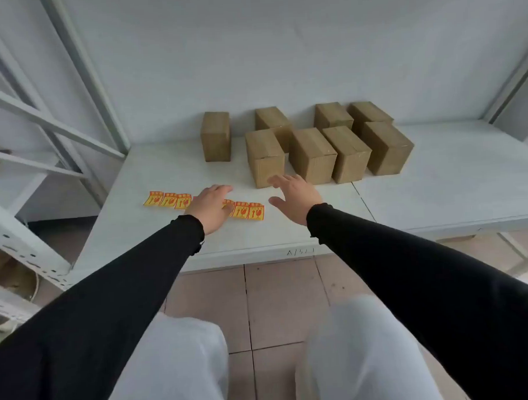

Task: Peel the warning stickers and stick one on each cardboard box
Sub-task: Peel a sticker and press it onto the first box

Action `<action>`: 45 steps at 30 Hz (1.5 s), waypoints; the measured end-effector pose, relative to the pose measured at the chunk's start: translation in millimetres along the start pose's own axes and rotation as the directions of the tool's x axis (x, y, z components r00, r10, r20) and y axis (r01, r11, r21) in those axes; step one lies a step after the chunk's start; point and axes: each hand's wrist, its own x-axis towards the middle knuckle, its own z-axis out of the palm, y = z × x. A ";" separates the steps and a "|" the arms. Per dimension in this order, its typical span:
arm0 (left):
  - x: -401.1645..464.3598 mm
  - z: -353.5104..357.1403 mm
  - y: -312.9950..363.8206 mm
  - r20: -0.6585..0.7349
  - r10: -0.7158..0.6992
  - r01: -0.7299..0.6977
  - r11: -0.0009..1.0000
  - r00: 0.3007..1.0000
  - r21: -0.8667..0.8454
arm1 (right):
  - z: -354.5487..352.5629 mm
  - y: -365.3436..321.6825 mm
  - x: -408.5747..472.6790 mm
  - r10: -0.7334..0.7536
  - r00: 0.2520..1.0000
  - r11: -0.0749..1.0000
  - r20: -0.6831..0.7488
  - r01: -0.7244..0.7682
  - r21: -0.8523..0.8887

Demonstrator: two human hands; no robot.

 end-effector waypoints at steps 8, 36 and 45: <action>63.6 35.5 -13.1 0.114 0.070 -0.086 0.986 0.991 0.146 | 59.6 16.0 30.2 0.049 0.998 0.997 0.027 -0.050 0.060; 73.4 6.1 -34.6 0.128 -0.029 0.100 0.799 0.991 -0.592 | 46.4 -0.8 58.8 -0.073 0.933 0.948 -0.352 0.174 0.265; 66.7 26.2 -19.4 0.085 -0.086 0.119 0.818 0.993 -0.563 | 22.7 3.3 63.8 0.102 0.921 0.859 -0.376 0.109 0.499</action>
